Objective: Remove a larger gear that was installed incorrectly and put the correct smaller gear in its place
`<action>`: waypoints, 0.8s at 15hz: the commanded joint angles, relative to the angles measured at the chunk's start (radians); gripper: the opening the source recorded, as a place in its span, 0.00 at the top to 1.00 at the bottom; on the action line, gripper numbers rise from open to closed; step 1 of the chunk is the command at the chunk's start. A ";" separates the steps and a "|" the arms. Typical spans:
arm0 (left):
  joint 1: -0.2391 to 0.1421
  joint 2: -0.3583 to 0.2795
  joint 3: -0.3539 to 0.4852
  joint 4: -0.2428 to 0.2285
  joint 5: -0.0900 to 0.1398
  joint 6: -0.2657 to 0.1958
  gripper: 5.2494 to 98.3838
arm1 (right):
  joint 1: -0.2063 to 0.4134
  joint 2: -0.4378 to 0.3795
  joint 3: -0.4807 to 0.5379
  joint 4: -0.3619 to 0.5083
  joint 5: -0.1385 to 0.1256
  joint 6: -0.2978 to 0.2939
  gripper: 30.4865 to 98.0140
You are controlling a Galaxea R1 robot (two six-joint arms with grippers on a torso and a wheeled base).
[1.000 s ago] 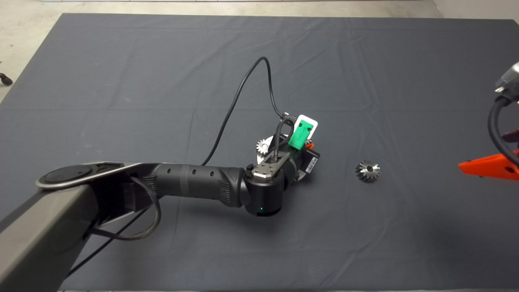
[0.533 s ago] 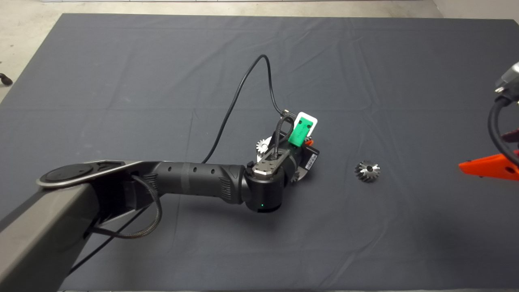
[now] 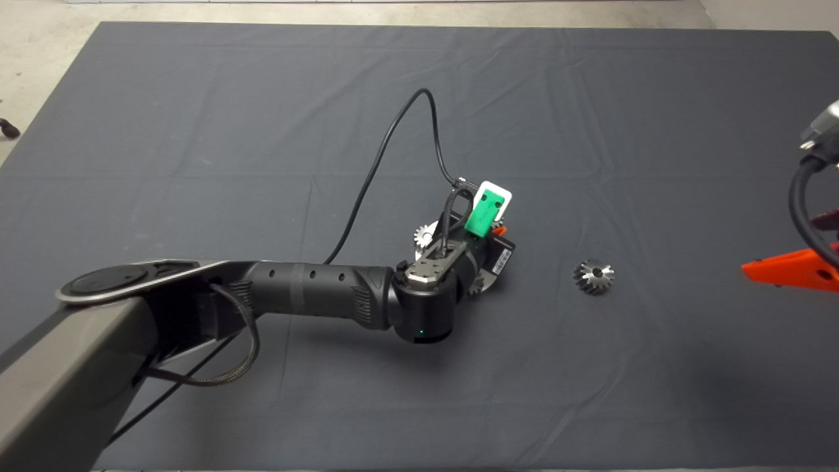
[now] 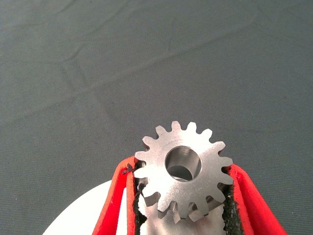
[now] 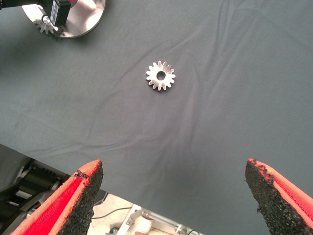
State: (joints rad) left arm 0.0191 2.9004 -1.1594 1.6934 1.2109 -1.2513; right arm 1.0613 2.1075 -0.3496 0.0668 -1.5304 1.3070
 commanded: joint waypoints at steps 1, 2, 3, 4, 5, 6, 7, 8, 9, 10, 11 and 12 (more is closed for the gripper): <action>0.005 -0.016 0.008 -0.003 0.024 0.004 0.74 | 0.016 -0.002 0.006 0.027 -0.025 0.005 0.31; 0.005 -0.019 0.008 -0.003 0.024 0.004 0.74 | 0.016 -0.002 0.006 0.027 -0.025 0.005 0.31; 0.005 -0.019 0.008 -0.003 0.024 0.004 0.74 | 0.016 -0.002 0.005 0.027 -0.025 0.005 0.31; 0.005 -0.020 0.008 -0.003 0.024 0.004 0.74 | 0.016 -0.004 0.006 0.027 -0.025 0.005 0.31; 0.006 -0.020 0.008 -0.003 0.024 0.004 0.74 | 0.016 -0.007 0.006 0.027 -0.023 0.005 0.31; 0.005 -0.020 0.008 -0.003 0.024 0.004 0.74 | 0.016 -0.007 0.006 0.027 -0.023 0.005 0.31; 0.005 -0.021 0.009 -0.003 0.024 0.004 0.74 | 0.016 -0.007 0.006 0.027 -0.023 0.005 0.31; 0.007 -0.024 0.011 -0.003 0.024 0.004 0.74 | 0.016 -0.007 0.006 0.027 -0.023 0.005 0.31; 0.007 -0.031 0.023 -0.003 0.024 0.004 0.74 | 0.016 -0.007 0.006 0.027 -0.023 0.005 0.31; 0.007 -0.038 0.041 -0.003 0.024 0.004 0.74 | 0.016 -0.007 0.006 0.027 -0.023 0.005 0.31; 0.006 -0.048 0.059 -0.003 0.024 0.006 0.74 | 0.016 -0.007 0.006 0.027 -0.023 0.005 0.31; 0.005 -0.051 0.063 -0.003 0.024 0.006 0.74 | 0.016 -0.007 0.006 0.027 -0.023 0.005 0.31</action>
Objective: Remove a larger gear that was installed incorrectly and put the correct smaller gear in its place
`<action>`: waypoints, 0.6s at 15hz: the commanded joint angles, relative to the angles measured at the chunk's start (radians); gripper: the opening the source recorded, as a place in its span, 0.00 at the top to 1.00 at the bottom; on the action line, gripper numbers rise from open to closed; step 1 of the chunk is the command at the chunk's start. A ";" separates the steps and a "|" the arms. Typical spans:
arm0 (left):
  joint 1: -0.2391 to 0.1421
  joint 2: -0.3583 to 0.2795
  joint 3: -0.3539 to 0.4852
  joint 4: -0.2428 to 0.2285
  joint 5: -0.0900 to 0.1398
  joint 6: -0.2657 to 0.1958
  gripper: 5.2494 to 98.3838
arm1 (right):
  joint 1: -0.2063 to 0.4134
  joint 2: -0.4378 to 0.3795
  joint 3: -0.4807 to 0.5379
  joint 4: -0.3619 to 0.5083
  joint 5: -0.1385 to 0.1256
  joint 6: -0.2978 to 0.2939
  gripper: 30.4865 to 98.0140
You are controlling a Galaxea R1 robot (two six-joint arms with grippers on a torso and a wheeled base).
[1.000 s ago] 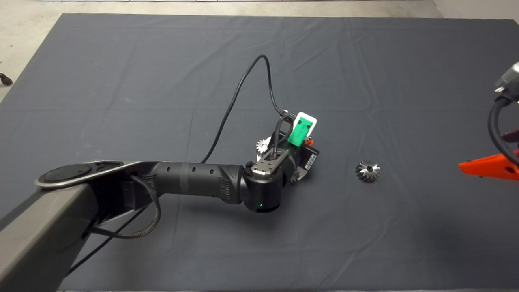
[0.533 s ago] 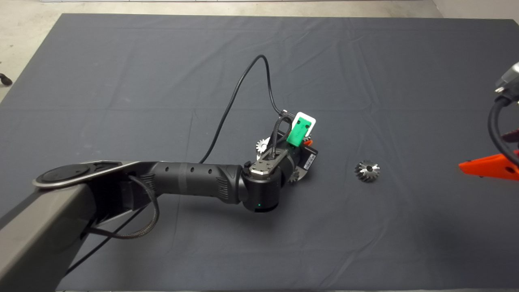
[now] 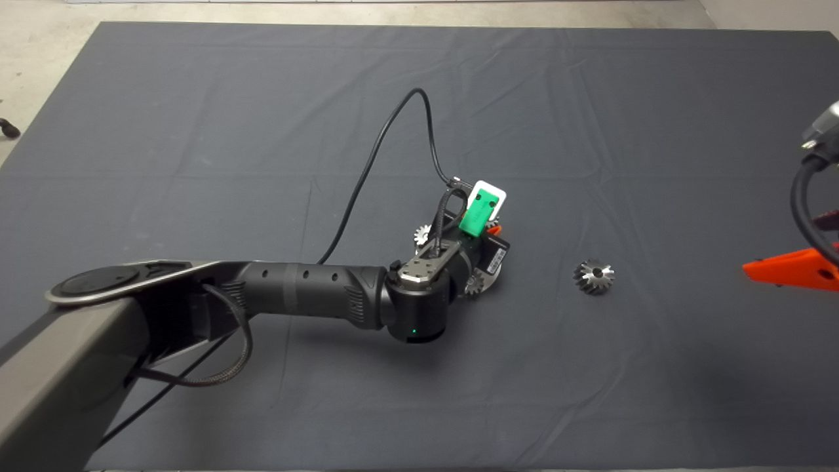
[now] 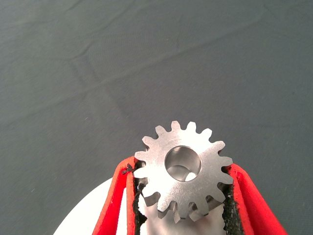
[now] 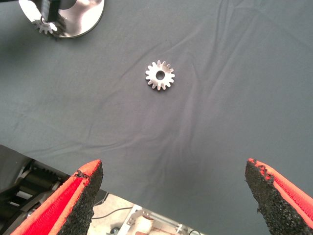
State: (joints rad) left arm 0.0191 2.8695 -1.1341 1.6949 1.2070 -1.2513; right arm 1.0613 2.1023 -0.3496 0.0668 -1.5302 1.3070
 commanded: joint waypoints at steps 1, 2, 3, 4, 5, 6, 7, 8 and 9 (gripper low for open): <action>0.005 -0.020 0.038 -0.004 0.028 0.006 0.74 | 0.016 -0.001 0.006 0.027 -0.024 0.005 0.31; 0.005 -0.020 0.038 -0.004 0.028 0.006 0.74 | 0.016 -0.001 0.006 0.027 -0.024 0.005 0.31; 0.006 -0.018 0.039 -0.004 0.028 0.006 0.74 | 0.016 -0.001 0.006 0.027 -0.024 0.005 0.31; 0.005 -0.015 0.039 -0.004 0.028 0.006 0.74 | 0.016 -0.001 0.006 0.027 -0.024 0.005 0.31; 0.007 -0.011 0.038 -0.004 0.028 0.007 0.74 | 0.016 -0.001 0.006 0.027 -0.024 0.005 0.31; 0.005 -0.009 0.036 -0.004 0.028 0.007 0.74 | 0.016 -0.001 0.006 0.027 -0.024 0.005 0.31; 0.005 -0.008 0.036 -0.004 0.028 0.006 0.74 | 0.016 -0.001 0.006 0.027 -0.024 0.005 0.31; 0.006 -0.002 0.033 -0.004 0.028 0.006 0.74 | 0.016 -0.001 0.006 0.027 -0.024 0.005 0.31; 0.005 0.006 0.031 -0.004 0.028 0.006 0.74 | 0.016 -0.001 0.006 0.027 -0.024 0.005 0.31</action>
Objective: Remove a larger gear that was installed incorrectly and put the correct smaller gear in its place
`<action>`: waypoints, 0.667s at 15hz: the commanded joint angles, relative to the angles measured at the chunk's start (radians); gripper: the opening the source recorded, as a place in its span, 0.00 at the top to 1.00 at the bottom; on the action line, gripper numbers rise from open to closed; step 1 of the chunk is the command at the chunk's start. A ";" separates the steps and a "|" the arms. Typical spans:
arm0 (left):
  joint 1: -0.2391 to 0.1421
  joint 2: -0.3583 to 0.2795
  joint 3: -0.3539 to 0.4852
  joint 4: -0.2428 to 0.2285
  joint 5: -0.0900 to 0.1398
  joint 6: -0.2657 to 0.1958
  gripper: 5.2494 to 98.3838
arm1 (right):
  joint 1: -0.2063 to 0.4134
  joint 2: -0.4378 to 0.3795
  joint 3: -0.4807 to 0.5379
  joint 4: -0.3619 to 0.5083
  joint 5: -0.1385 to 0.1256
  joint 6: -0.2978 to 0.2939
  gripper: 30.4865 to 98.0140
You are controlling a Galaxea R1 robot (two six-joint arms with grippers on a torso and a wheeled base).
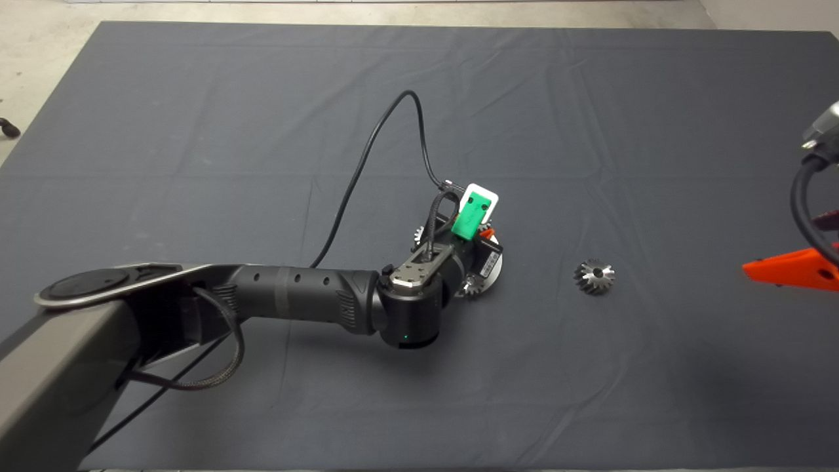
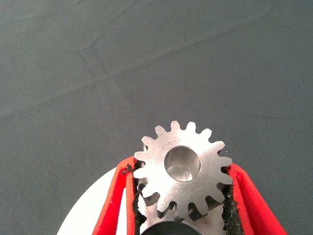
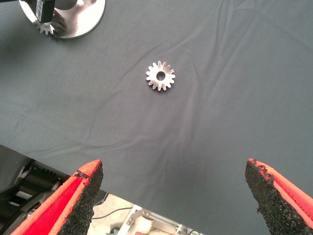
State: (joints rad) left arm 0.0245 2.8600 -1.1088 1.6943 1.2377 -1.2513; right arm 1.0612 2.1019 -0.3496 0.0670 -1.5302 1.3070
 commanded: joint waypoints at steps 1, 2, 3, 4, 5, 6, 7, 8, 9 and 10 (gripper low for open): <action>0.000 0.020 0.005 -0.004 -0.003 0.006 0.74 | 0.016 -0.001 0.006 0.027 -0.024 0.006 0.31; -0.002 0.025 0.001 -0.004 -0.003 0.006 0.74 | 0.016 -0.001 0.006 0.027 -0.024 0.005 0.31; -0.002 0.029 -0.004 -0.004 -0.002 0.006 0.74 | 0.016 -0.001 0.006 0.027 -0.024 0.005 0.31; 0.000 0.029 -0.005 -0.004 -0.001 0.006 0.74 | 0.016 -0.001 0.006 0.027 -0.024 0.005 0.31; 0.000 0.029 -0.005 -0.004 -0.003 0.006 0.74 | 0.016 -0.001 0.006 0.027 -0.024 0.005 0.31; 0.000 0.029 -0.009 -0.004 -0.003 0.004 0.74 | 0.016 -0.001 0.006 0.027 -0.024 0.005 0.31; 0.000 0.029 -0.017 -0.004 -0.003 0.004 0.74 | 0.016 -0.001 0.006 0.027 -0.024 0.006 0.31; 0.000 0.029 -0.020 -0.002 -0.003 0.004 0.74 | 0.016 -0.001 0.006 0.027 -0.024 0.006 0.31; 0.000 0.030 -0.030 0.008 -0.003 0.003 0.74 | 0.016 -0.001 0.006 0.027 -0.024 0.006 0.31; 0.000 0.031 -0.040 0.016 -0.003 0.001 0.74 | 0.016 -0.001 0.006 0.027 -0.024 0.006 0.31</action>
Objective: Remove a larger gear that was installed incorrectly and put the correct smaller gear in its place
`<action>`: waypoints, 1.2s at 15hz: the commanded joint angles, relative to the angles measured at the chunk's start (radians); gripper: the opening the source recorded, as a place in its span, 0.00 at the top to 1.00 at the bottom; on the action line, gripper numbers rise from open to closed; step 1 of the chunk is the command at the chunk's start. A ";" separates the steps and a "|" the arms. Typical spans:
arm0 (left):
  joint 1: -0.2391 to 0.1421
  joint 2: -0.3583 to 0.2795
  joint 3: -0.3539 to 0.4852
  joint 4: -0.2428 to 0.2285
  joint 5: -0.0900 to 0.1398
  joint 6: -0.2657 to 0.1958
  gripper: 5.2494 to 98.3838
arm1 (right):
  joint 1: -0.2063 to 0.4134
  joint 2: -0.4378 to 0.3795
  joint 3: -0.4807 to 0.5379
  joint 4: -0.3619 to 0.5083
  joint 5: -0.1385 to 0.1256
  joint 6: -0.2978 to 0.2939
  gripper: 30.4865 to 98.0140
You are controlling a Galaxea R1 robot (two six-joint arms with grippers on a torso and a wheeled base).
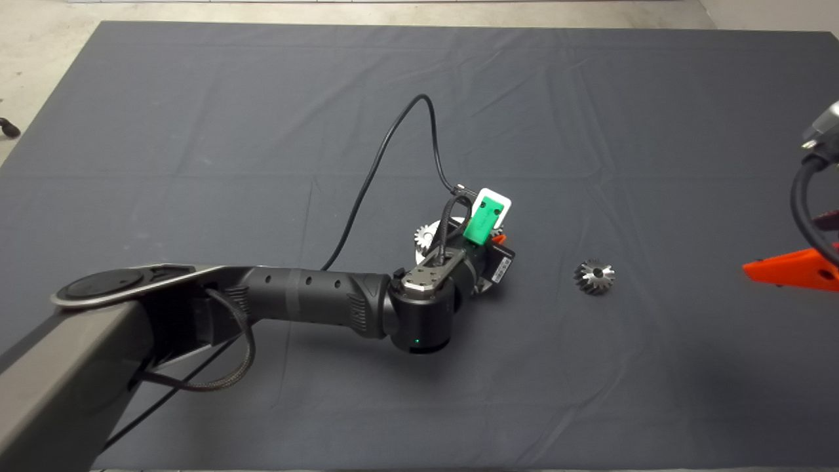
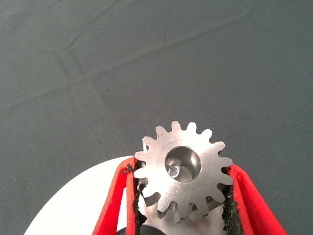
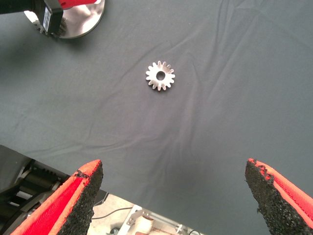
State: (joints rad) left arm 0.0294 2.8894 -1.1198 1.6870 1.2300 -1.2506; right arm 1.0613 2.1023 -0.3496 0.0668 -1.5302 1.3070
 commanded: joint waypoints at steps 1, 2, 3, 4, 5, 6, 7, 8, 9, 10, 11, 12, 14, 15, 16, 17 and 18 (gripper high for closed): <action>-0.005 0.002 -0.030 0.023 0.005 0.000 0.74 | 0.016 -0.001 0.006 0.027 -0.024 0.006 0.31; -0.005 0.003 -0.030 0.023 0.003 0.000 0.74 | 0.016 -0.001 0.006 0.027 -0.024 0.006 0.31; -0.005 0.003 -0.030 0.023 0.004 0.000 0.74 | 0.016 -0.001 0.006 0.027 -0.024 0.006 0.31; -0.005 0.003 -0.030 0.023 0.003 0.000 0.74 | 0.016 -0.001 0.009 0.027 -0.024 0.006 0.31; -0.005 0.003 -0.032 0.023 0.003 0.000 0.74 | 0.016 -0.001 0.011 0.027 -0.024 0.006 0.31; -0.005 0.002 -0.032 0.023 0.003 -0.001 0.74 | 0.016 0.000 0.011 0.027 -0.024 0.006 0.31; -0.005 0.002 -0.030 0.023 0.004 -0.001 0.74 | 0.016 0.000 0.011 0.027 -0.024 0.006 0.31; -0.005 0.002 -0.030 0.023 0.003 -0.001 0.74 | 0.016 0.000 0.011 0.027 -0.024 0.006 0.31; -0.005 0.000 -0.027 0.023 0.005 -0.001 0.74 | 0.016 0.000 0.011 0.027 -0.024 0.006 0.31; -0.005 0.000 -0.026 0.023 0.005 -0.003 0.74 | 0.016 0.000 0.011 0.027 -0.024 0.006 0.31; -0.005 0.000 -0.023 0.023 0.005 -0.003 0.74 | 0.016 0.000 0.011 0.027 -0.024 0.006 0.31; -0.005 0.002 -0.023 0.023 0.005 -0.003 0.74 | 0.016 0.000 0.011 0.027 -0.024 0.006 0.31; -0.005 0.002 -0.018 0.023 0.003 0.000 0.74 | 0.016 0.000 0.011 0.027 -0.024 0.006 0.31; -0.005 0.002 -0.013 0.023 0.003 -0.001 0.74 | 0.016 0.000 0.011 0.027 -0.024 0.006 0.31; -0.005 0.002 -0.010 0.023 0.003 -0.001 0.74 | 0.016 0.000 0.011 0.027 -0.024 0.006 0.31; -0.005 0.002 -0.009 0.023 0.003 -0.001 0.74 | 0.016 0.000 0.011 0.027 -0.024 0.006 0.31; -0.005 0.000 -0.007 0.023 0.004 -0.003 0.74 | 0.016 0.000 0.011 0.027 -0.024 0.006 0.31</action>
State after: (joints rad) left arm 0.0302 2.8921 -1.1521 1.6938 1.2253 -1.2540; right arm 1.0613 2.1023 -0.3438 0.0672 -1.5305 1.3072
